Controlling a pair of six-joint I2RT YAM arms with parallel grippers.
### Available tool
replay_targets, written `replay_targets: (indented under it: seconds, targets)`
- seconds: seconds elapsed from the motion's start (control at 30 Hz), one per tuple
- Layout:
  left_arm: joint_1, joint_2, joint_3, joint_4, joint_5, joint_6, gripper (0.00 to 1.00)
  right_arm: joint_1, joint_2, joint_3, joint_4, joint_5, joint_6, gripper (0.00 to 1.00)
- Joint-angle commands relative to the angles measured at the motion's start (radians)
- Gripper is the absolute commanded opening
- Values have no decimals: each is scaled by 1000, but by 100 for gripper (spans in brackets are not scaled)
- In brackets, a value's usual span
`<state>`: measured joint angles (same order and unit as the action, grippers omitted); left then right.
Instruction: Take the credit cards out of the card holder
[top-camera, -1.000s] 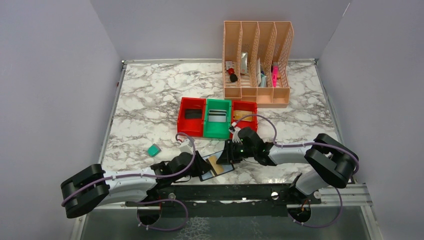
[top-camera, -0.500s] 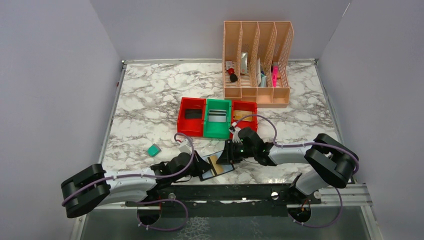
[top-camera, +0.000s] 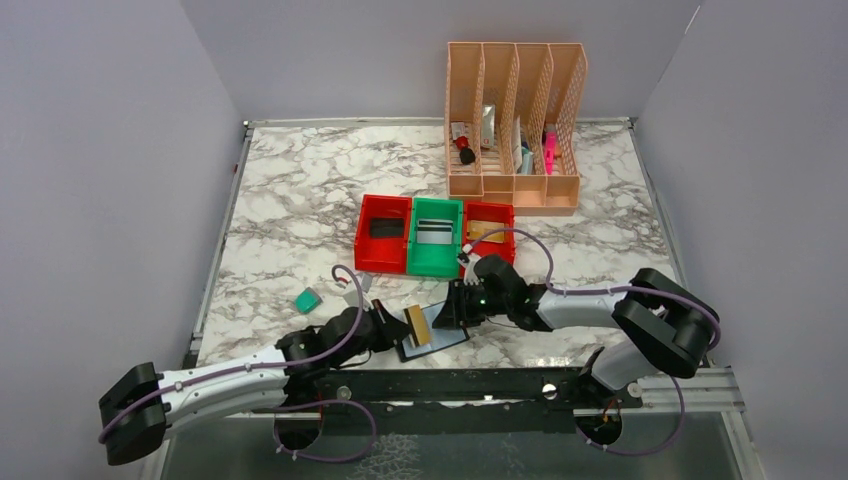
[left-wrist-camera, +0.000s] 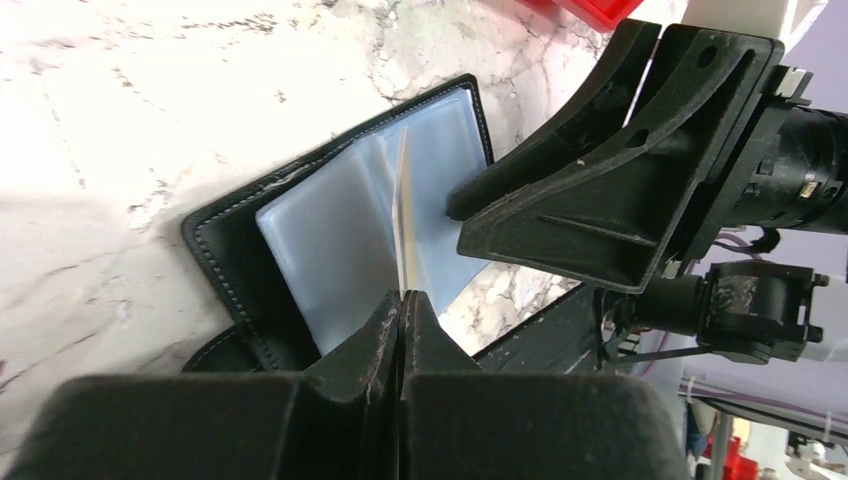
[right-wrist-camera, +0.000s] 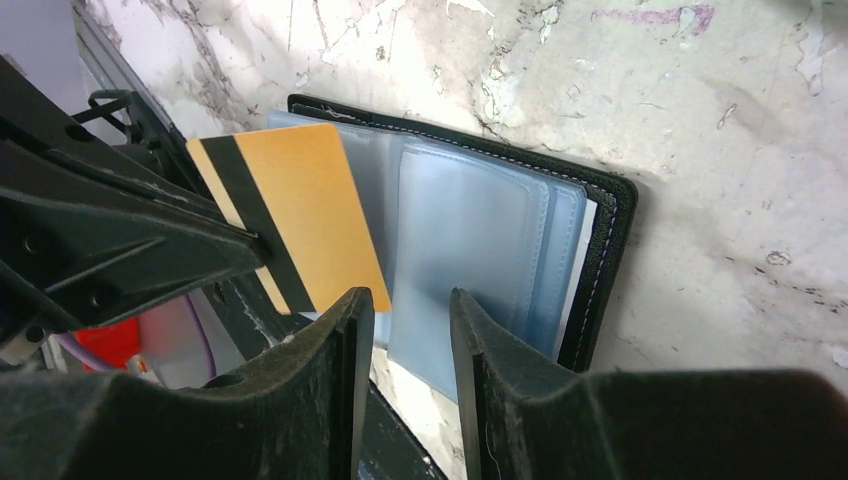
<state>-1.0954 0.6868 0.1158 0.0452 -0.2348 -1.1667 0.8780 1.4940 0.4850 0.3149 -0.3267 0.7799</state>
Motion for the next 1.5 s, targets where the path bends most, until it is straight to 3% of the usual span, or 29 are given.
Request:
replay_targets:
  seconds: [0.0, 0.17, 0.87, 1.13, 1.47]
  targets:
    - [-1, -89, 10, -134, -60, 62, 0, 2, 0, -6, -169, 70, -68, 41]
    - [-1, -96, 21, -185, -70, 78, 0, 3, -53, 4, -179, 38, -66, 43]
    - [-1, 17, 178, -91, 8, 201, 0, -2, -348, -79, -201, 137, -62, 58]
    - [-1, 87, 239, -57, 28, 236, 0, -60, -418, -93, -201, 136, -63, 60]
    - [0, 199, 179, 167, 140, 249, 0, -149, -440, -180, -31, -56, -9, 58]
